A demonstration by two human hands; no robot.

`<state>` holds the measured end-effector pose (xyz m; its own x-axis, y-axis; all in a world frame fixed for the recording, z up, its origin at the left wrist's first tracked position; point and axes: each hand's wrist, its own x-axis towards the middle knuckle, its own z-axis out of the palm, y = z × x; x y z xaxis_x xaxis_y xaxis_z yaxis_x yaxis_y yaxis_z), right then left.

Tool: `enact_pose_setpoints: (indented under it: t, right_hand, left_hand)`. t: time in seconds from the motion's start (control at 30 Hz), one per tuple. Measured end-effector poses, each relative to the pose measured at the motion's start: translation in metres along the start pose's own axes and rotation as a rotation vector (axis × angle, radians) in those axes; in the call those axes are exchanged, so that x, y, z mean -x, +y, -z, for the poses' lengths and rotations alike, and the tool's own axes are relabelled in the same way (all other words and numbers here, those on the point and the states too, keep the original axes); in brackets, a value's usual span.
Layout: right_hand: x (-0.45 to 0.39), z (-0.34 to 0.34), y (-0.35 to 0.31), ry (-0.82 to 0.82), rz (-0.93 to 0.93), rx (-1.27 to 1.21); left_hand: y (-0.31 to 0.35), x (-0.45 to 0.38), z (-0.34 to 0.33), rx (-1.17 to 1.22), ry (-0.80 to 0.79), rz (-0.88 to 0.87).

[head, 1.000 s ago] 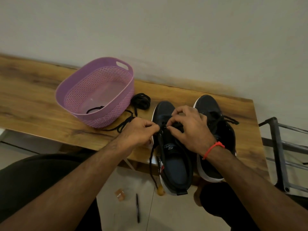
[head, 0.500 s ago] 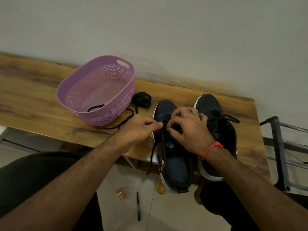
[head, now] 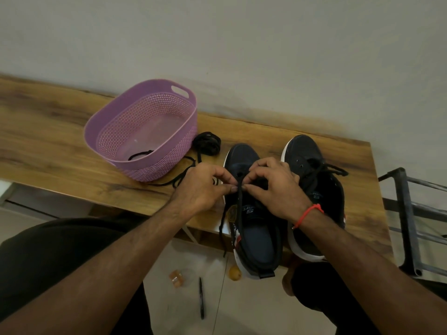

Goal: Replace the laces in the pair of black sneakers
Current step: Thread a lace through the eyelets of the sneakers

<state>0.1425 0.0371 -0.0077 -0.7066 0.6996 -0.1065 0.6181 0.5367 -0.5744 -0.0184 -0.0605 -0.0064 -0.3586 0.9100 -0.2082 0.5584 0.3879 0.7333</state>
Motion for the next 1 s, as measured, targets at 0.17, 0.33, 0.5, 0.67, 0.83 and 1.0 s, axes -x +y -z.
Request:
enact_pose_setpoints:
  t: [0.17,0.33,0.5,0.67,0.83,1.0]
  right_hand:
    - [0.002,0.001,-0.005,0.087,0.021,-0.059]
    - [0.006,-0.001,-0.014,-0.014,0.049,0.038]
    - [0.002,-0.002,-0.012,0.019,0.052,0.003]
    - [-0.002,0.013,-0.016,0.214,0.132,-0.383]
    - [-0.008,0.028,-0.025,0.270,0.208,-0.759]
    - [-0.007,0.009,-0.009,0.055,0.083,-0.410]
  left_hand:
    - [0.001,-0.005,0.014,-0.090,0.002,-0.040]
    - [0.009,-0.008,0.032,0.240,0.171,-0.078]
    - [0.021,-0.008,0.053,0.900,0.281,-0.119]
    - [0.009,-0.007,0.036,0.451,0.067,0.029]
    - [0.007,-0.006,0.011,0.259,-0.232,-0.244]
    - [0.011,-0.009,0.020,0.499,0.139,-0.293]
